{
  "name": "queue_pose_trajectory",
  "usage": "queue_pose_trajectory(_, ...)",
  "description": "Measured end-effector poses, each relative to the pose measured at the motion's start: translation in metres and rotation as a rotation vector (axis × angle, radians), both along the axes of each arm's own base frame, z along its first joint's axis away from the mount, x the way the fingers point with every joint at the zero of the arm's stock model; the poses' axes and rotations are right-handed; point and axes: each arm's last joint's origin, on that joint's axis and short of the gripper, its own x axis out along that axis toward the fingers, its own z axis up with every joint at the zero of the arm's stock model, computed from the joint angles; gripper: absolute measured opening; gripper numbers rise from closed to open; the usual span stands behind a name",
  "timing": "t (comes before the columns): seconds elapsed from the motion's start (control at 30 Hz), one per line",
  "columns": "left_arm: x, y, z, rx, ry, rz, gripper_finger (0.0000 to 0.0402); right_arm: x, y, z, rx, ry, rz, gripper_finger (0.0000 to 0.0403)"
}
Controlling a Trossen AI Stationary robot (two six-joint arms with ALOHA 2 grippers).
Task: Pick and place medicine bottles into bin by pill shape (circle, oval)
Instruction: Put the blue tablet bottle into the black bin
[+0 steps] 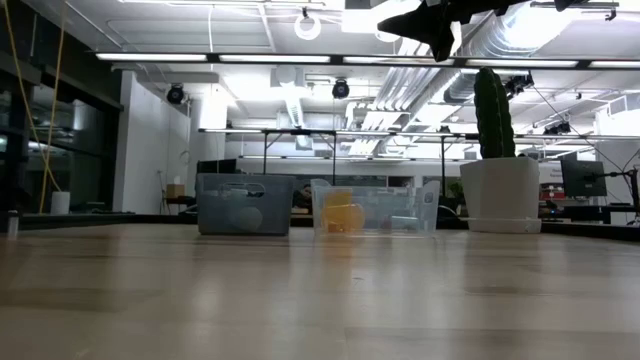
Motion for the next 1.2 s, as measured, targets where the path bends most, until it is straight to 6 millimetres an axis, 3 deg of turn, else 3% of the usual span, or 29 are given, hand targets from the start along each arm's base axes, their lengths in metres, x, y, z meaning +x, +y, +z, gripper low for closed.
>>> queue_pose_trajectory(0.13,0.004,0.033,0.034,0.027,-0.134,0.025,0.0103,0.000,0.000,0.000,0.000,-0.001,0.000,0.0226)
queue_pose_trajectory(0.47,0.009,0.148,0.121,0.200,-0.706,0.369,0.0103,0.001,0.000,0.004,0.005,-0.042,0.000,0.0226)
queue_pose_trajectory(0.67,0.013,0.187,0.157,0.135,-0.973,0.377,0.0104,0.001,0.000,0.011,0.003,-0.119,0.000,0.0226)
queue_pose_trajectory(0.8,0.024,0.199,0.150,0.036,-1.152,0.323,0.0104,0.001,0.000,0.015,0.000,-0.152,0.001,0.0226)
queue_pose_trajectory(0.93,0.033,0.208,0.123,-0.061,-1.291,0.350,0.0104,0.001,0.000,0.016,0.002,-0.166,0.001,0.0226)
queue_pose_trajectory(1.07,0.036,0.211,0.095,-0.135,-1.357,0.412,0.0104,0.001,0.000,0.017,0.003,-0.176,0.000,0.0226)
queue_pose_trajectory(1.2,0.036,0.211,0.081,-0.150,-1.351,0.429,0.0104,0.001,0.000,0.017,0.003,-0.176,0.000,0.0226)
